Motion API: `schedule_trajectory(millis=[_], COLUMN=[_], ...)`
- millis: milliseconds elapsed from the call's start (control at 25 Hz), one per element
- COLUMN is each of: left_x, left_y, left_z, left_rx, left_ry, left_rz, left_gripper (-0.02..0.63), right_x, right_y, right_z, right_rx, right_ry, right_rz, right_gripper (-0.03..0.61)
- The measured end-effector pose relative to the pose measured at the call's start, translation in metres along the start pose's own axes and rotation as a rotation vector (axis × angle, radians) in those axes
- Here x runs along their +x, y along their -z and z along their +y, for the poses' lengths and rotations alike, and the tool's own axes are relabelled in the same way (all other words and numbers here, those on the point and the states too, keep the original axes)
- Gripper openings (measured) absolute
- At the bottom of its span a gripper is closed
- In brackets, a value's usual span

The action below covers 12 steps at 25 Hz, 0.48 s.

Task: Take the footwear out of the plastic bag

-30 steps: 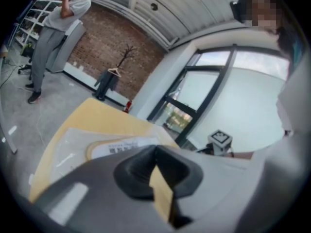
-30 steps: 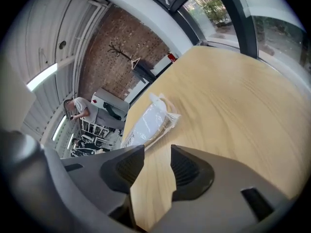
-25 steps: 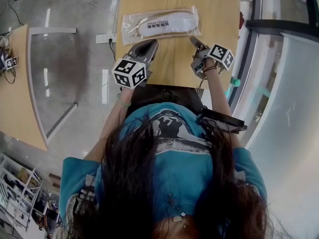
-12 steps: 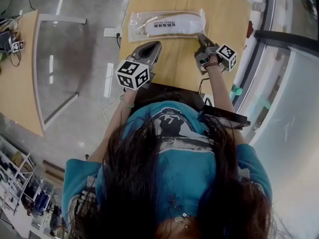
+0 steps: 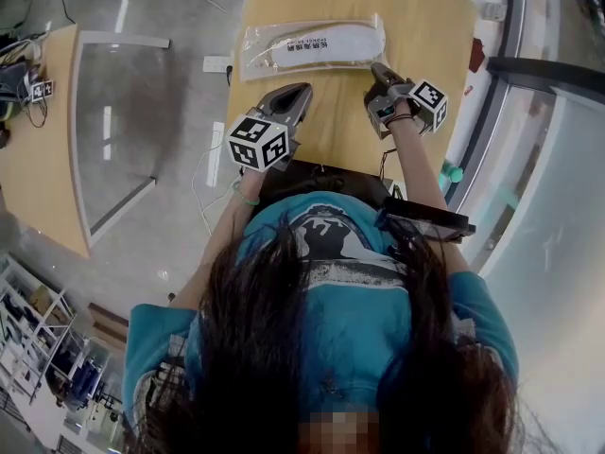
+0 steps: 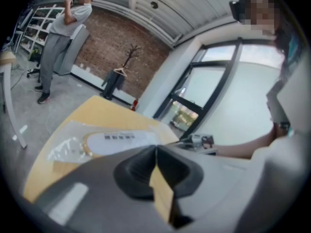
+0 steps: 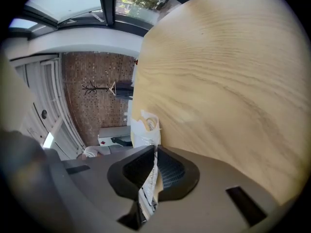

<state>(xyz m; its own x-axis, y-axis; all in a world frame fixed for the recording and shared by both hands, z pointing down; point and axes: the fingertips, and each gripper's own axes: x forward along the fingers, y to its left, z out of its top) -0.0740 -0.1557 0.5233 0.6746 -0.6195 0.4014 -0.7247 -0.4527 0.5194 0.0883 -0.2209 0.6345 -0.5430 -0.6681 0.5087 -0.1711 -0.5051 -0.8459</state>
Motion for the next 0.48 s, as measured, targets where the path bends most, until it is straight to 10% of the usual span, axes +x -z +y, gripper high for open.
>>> schedule_trajectory(millis=[200, 480], left_x=[0.017, 0.046], left_y=[0.022, 0.042], left_z=[0.0, 0.011], left_rx=[-0.17, -0.629], left_ry=[0.07, 0.158], left_rz=[0.056, -0.017], left_gripper=[0.11, 0.224], right_x=[-0.007, -0.027], right_y=[0.018, 0.037], right_z=[0.019, 0.025], right_rx=[0.149, 0.114], right_ry=[-0.078, -0.067], right_rz=[0.014, 0.046], right_gripper=[0.017, 0.014])
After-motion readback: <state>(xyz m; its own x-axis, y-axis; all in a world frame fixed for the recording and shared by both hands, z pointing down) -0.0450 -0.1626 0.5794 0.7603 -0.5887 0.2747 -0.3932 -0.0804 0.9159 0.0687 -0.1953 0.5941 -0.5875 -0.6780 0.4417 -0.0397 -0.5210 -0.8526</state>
